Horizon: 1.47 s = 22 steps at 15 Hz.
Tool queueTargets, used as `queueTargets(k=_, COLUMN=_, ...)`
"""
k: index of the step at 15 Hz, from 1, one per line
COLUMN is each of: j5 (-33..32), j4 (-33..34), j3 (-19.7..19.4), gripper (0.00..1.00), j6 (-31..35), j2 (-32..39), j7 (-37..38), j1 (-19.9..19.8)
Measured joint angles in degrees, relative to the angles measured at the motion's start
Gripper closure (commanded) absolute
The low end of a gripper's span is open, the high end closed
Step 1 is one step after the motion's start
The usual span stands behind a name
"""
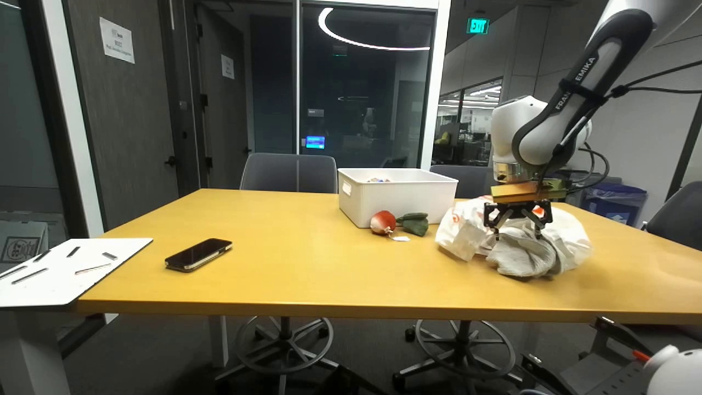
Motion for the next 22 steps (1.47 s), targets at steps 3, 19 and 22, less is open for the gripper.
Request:
queueTargets(k=3, j5=0.0, j4=2.0, j3=-1.2, gripper=0.58, j6=0.0, j2=2.7, j7=0.0, j1=0.7)
queueTargets(k=19, j5=3.0, j4=11.7, j3=-3.1, gripper=0.99, j6=0.2, j2=7.7, j7=-7.4, j1=4.1)
queueTargets(k=22, j5=10.0, j4=14.7, j3=-2.9, gripper=0.99, j6=3.3, j2=10.7, j7=-16.2, j1=3.2)
